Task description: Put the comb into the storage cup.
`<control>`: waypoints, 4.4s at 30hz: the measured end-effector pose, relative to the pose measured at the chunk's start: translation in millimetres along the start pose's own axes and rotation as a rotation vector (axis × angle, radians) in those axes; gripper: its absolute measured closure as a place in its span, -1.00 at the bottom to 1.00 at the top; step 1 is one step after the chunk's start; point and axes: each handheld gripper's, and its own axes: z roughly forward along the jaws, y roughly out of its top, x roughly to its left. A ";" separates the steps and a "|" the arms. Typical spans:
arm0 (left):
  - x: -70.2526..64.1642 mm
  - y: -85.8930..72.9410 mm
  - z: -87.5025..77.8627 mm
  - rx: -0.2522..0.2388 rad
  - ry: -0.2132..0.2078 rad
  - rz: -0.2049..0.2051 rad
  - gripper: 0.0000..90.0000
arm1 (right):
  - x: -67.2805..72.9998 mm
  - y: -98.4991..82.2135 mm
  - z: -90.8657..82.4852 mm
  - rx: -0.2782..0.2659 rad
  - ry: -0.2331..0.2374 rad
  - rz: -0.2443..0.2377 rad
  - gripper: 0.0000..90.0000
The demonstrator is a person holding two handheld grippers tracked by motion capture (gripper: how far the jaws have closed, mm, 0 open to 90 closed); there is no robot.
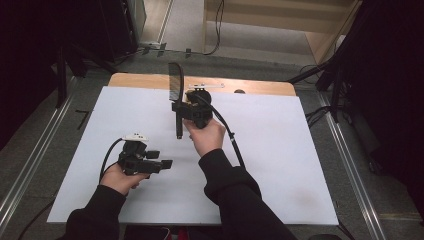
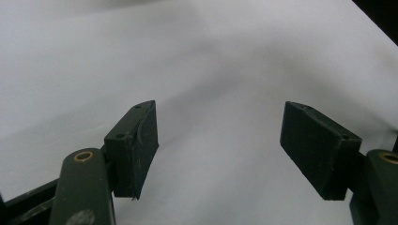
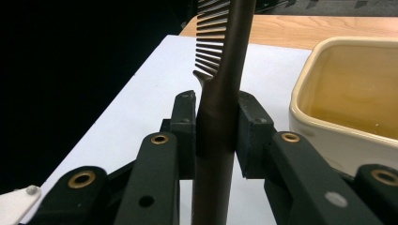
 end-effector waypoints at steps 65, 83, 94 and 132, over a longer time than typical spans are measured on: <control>10.9 -20.2 -23.6 0.008 0.054 -0.019 -0.37 | -17.6 36.6 -33.4 -0.204 -0.117 -0.040 0.56; 10.0 -21.8 -25.1 0.009 0.056 -0.018 -0.37 | -26.7 49.4 -30.5 -0.216 -0.139 -0.027 0.56; 10.5 -21.8 -23.6 0.012 0.056 -0.018 -0.37 | -37.5 60.7 -29.0 -0.220 -0.173 -0.016 0.56; 11.9 -21.4 -22.7 0.017 0.049 -0.020 -0.37 | -60.9 78.2 7.2 -0.236 -0.277 -0.015 0.56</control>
